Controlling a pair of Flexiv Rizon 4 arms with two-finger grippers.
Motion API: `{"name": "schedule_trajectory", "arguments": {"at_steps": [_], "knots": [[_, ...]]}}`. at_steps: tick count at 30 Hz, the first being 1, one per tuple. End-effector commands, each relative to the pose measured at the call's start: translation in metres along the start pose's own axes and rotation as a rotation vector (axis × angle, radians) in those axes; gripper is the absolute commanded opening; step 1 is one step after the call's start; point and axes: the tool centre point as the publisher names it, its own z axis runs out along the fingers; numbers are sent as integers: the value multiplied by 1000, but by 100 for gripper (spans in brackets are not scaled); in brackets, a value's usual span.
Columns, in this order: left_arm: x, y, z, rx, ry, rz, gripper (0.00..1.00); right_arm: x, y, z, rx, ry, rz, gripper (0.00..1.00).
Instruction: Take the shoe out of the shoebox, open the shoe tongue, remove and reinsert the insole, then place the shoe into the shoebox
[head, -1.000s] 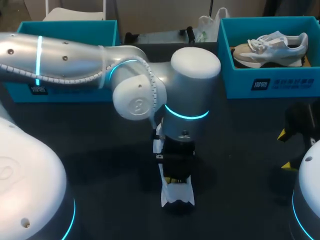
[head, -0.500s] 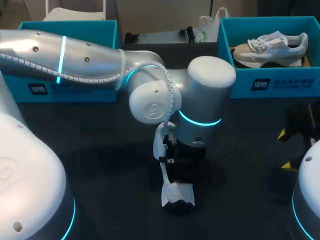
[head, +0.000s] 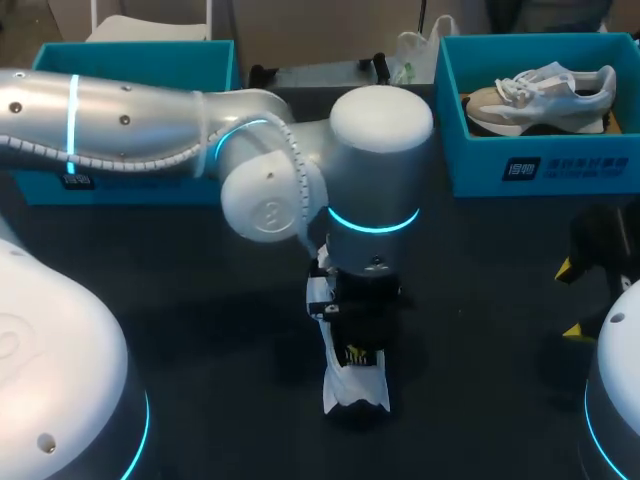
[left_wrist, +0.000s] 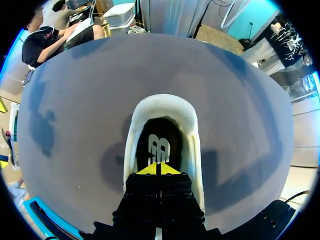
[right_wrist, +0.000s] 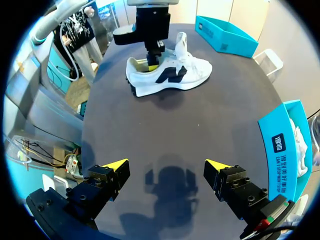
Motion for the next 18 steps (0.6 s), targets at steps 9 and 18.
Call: {"name": "schedule_trajectory", "arguments": {"at_steps": [9, 18], "knots": [[6, 8, -5, -28, -15, -9, 80, 1, 0, 0, 2, -2, 0, 100], [10, 15, -8, -12, -8, -46, 88, 1, 0, 0, 2, -2, 0, 100]]}}
